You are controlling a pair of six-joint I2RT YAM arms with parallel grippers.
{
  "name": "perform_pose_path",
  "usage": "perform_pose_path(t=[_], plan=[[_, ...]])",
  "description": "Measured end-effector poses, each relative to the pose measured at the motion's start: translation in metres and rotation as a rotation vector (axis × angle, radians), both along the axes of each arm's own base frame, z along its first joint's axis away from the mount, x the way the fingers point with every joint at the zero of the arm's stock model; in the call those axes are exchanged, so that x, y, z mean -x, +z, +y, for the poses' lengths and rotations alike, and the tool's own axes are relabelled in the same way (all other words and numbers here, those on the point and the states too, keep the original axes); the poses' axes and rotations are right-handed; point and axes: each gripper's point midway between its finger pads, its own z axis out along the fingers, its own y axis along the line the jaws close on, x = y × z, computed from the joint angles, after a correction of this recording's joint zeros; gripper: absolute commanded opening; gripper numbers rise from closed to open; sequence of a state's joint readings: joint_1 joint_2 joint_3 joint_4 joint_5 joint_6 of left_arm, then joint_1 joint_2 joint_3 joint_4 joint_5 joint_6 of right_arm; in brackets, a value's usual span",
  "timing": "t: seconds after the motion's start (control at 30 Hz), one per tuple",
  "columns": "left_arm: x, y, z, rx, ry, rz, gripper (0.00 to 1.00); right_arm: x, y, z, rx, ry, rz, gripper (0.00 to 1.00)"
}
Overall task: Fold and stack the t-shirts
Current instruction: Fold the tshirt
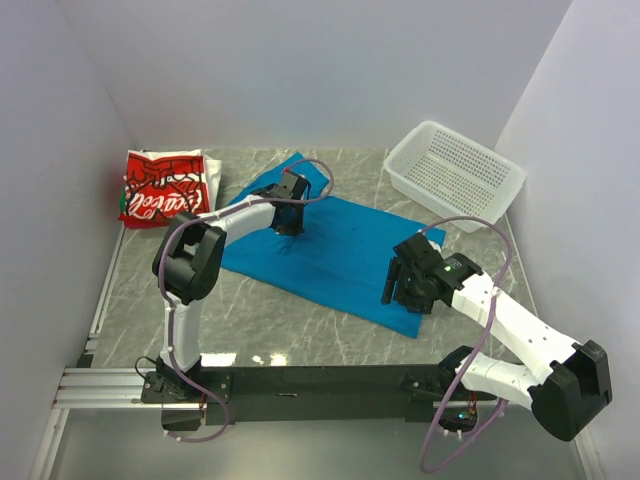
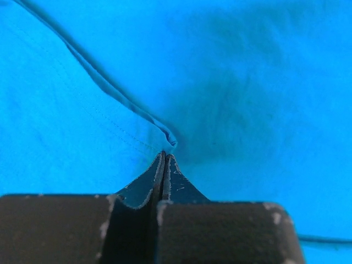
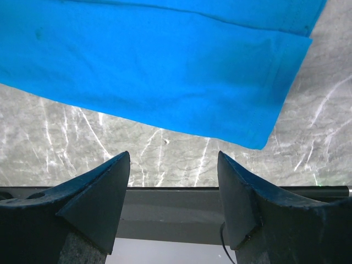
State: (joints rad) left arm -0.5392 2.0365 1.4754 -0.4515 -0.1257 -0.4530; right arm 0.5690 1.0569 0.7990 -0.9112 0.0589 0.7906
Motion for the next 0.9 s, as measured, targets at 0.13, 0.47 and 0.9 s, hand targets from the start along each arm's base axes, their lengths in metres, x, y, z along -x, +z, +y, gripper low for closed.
perform_pose_path(t=[0.13, 0.47, 0.9], plan=[[0.002, 0.000, -0.002, 0.007, -0.016, 0.007, 0.45, 0.001, 0.000, -0.001, 0.001, -0.002, 0.001, 0.72], [-0.015, 0.031, -0.012, 0.042, 0.006, -0.036, 0.80, -0.003, 0.006, -0.002, 0.012, -0.002, -0.018, 0.74], [-0.075, 0.107, -0.031, 0.118, 0.093, -0.208, 0.85, -0.079, 0.003, -0.024, 0.095, -0.051, -0.027, 0.73]])
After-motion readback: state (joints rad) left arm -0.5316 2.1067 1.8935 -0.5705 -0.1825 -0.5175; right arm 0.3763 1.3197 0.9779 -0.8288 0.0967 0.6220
